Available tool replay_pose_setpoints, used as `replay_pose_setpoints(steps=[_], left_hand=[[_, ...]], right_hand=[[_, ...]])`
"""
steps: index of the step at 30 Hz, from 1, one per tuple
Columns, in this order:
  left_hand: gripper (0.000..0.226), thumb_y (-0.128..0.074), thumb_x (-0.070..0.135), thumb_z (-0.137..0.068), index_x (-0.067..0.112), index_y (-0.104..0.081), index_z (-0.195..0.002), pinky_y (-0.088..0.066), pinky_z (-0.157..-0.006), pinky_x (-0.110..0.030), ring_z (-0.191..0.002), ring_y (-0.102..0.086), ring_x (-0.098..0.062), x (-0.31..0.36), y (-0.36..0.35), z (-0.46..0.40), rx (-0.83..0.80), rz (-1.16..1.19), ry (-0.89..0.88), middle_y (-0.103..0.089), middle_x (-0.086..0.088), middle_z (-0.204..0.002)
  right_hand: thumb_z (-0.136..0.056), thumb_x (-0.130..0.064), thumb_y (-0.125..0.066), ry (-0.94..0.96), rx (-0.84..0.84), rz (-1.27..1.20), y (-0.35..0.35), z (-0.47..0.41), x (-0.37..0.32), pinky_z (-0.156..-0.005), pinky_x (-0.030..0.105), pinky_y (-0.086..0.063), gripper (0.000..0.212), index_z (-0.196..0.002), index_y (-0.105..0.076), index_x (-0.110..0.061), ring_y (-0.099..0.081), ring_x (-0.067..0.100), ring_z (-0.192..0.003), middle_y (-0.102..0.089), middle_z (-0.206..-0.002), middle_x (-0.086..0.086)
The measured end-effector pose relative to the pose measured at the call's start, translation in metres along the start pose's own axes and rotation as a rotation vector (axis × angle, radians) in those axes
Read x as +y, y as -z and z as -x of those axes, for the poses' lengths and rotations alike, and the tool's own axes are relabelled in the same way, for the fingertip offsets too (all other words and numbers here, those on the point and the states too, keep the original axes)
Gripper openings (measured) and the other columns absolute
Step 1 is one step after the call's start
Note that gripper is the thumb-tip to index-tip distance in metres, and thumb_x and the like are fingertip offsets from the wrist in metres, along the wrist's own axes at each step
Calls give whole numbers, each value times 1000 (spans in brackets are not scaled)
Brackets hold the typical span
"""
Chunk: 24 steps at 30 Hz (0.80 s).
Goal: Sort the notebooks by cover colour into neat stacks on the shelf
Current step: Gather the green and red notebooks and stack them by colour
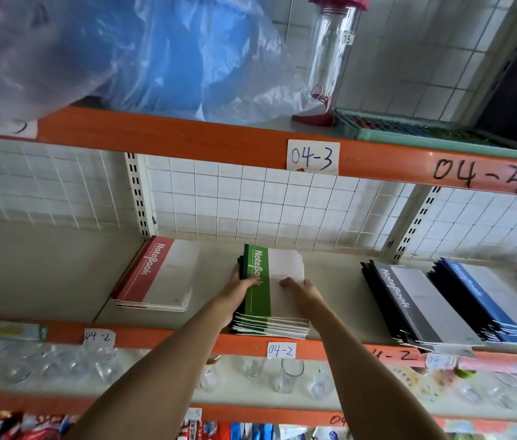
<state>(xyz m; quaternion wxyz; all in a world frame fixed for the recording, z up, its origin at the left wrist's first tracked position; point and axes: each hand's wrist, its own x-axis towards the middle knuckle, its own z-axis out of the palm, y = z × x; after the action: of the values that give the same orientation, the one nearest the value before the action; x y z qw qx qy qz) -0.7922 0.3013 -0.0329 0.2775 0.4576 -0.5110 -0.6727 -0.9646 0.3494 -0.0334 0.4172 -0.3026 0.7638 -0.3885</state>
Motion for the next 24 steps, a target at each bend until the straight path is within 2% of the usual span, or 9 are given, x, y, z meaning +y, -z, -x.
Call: replay_pose_setpoints(steps=[3,6,8,10,13,16,18,21,24], left_hand=[[44,-55,13,-98,26,-42,-138,-51,-90,-41,-105,-62,-27,6,9,0,-28,24,43,-64,-9,-120],[52,-52,23,-101,26,-33,-149,-32,-113,-45,-132,-46,-31,11,12,-5,10,11,56,-46,-9,-148],[51,-45,29,-104,25,-30,-152,-45,-96,-43,-120,-54,-31,9,6,-9,33,41,48,-52,-11,-139],[44,-45,29,-104,24,-34,-147,-51,-75,-36,-100,-63,-28,3,0,-17,50,63,16,-61,-11,-124],[38,-47,28,-103,22,-42,-140,-55,-80,-41,-96,-66,-29,2,-3,-30,77,84,-4,-65,-10,-114],[42,-49,32,-102,23,-44,-142,-54,-90,-48,-98,-67,-29,4,-3,-39,104,48,-4,-67,-10,-116],[44,-48,32,-103,22,-42,-145,-55,-84,-41,-100,-66,-25,9,-6,-36,95,18,-16,-65,-8,-121],[43,-39,37,-105,20,-36,-145,-47,-74,-25,-110,-54,-15,18,-8,-31,47,13,-5,-50,5,-135],[76,-38,70,-93,24,-29,-154,-35,-110,-40,-136,-42,-27,16,0,-34,59,17,35,-41,-3,-153]], right_hand=[[-91,-39,-65,7,-76,-113,9,9,1,-63,32,-56,57,-132,-44,-5,-63,24,-89,-59,-119,17],[-93,-47,-60,85,-57,-167,13,4,-2,-88,32,-45,65,-139,-40,-6,-55,25,-110,-52,-129,9],[-89,-55,-60,100,-104,-223,10,-1,-3,-102,35,-36,76,-147,-36,-12,-46,29,-129,-46,-141,8],[-93,-53,-55,108,-119,-242,7,-2,-5,-105,36,-32,71,-150,-35,-16,-38,28,-138,-41,-148,4],[-89,-62,-56,119,-106,-256,8,-10,-4,-112,41,-36,71,-147,-45,-22,-47,27,-133,-49,-145,5],[-59,-85,-63,96,-125,-284,5,-15,-7,-100,49,-51,99,-139,-53,-28,-63,30,-112,-62,-129,9],[-52,-91,-62,78,-157,-294,4,-26,-4,-99,52,-51,106,-138,-52,-31,-63,33,-113,-61,-130,10],[-58,-94,-58,58,-233,-266,13,-54,10,-111,55,-37,106,-144,-47,-32,-48,34,-133,-54,-136,-1],[-68,-91,-52,108,-317,-261,19,-100,36,-118,55,-23,94,-146,-42,-40,-33,24,-145,-41,-152,-10]])
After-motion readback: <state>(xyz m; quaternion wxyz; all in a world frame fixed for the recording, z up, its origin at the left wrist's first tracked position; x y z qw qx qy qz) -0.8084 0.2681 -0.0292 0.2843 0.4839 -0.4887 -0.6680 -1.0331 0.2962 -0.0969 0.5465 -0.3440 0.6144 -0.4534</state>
